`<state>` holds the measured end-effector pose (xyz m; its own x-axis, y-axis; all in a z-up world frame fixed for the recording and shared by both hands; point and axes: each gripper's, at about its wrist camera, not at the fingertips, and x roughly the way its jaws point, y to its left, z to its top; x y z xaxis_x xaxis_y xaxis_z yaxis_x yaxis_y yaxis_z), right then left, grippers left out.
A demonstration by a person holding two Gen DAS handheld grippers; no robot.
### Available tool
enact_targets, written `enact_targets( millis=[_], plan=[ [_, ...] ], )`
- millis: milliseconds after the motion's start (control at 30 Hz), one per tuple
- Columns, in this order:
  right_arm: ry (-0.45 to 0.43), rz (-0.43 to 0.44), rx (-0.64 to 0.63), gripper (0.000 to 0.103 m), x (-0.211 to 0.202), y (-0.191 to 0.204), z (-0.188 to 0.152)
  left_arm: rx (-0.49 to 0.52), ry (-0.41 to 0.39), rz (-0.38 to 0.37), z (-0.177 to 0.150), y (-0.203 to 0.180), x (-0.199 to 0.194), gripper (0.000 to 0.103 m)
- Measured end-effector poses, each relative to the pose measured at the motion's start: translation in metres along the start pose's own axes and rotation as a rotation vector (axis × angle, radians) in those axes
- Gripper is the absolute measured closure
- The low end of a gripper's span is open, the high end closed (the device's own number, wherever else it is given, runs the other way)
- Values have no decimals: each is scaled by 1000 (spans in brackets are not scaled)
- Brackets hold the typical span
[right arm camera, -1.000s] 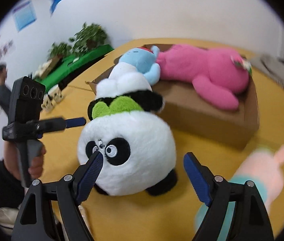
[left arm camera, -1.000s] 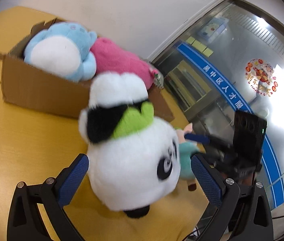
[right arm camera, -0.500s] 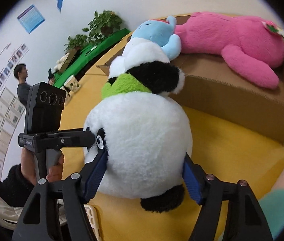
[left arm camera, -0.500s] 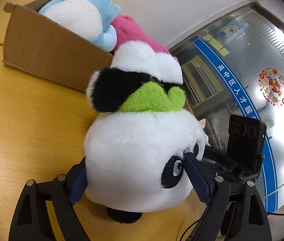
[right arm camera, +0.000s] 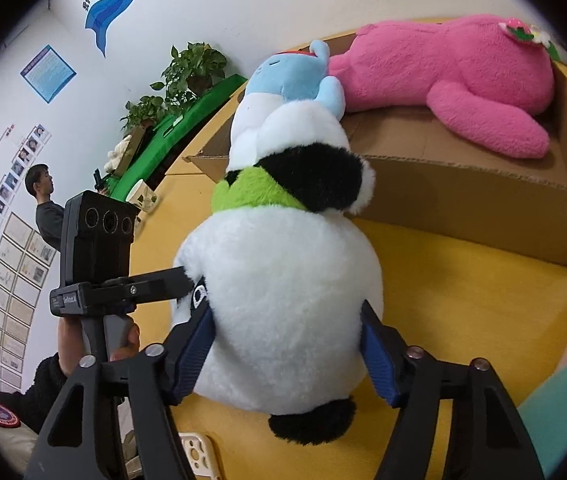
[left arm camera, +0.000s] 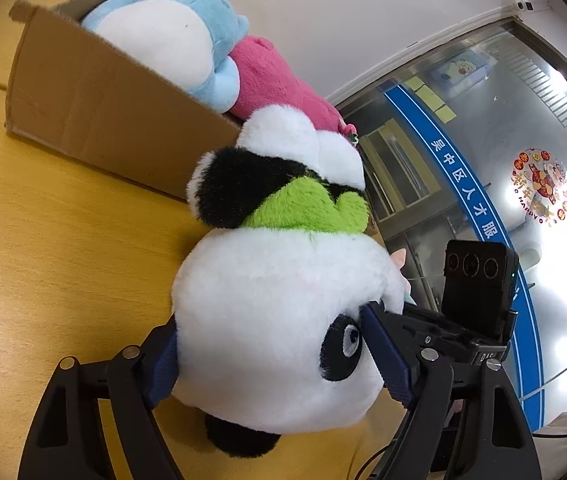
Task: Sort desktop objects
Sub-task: 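Lift the panda with both grippers and lower it into the box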
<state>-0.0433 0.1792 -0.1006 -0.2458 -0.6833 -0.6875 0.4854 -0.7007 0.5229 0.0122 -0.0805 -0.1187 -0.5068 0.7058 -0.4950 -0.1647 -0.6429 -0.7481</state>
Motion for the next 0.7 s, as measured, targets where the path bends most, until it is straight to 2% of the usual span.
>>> enact_targets(
  millis=[167,333,433,533,633,700],
  plan=[
    [-48,23,20,49,-13,7,-14,60,-10,14,11,-23,-8,25],
    [-181,23,-22,50,-51,24,0,190,-66,-22,42,-75,-29,26],
    [-283,15,-89,50,-80,39,23,295,-112,-37,74,-116,-41,26],
    [-365,12,-163,50,-103,43,64,403,-147,-16,114,-154,-48,26],
    [-398,21,-191,50,-108,33,105,465,-154,20,159,-172,-37,26],
    [-400,22,-195,50,-101,22,129,459,-132,42,181,-170,-16,26]
  ],
)
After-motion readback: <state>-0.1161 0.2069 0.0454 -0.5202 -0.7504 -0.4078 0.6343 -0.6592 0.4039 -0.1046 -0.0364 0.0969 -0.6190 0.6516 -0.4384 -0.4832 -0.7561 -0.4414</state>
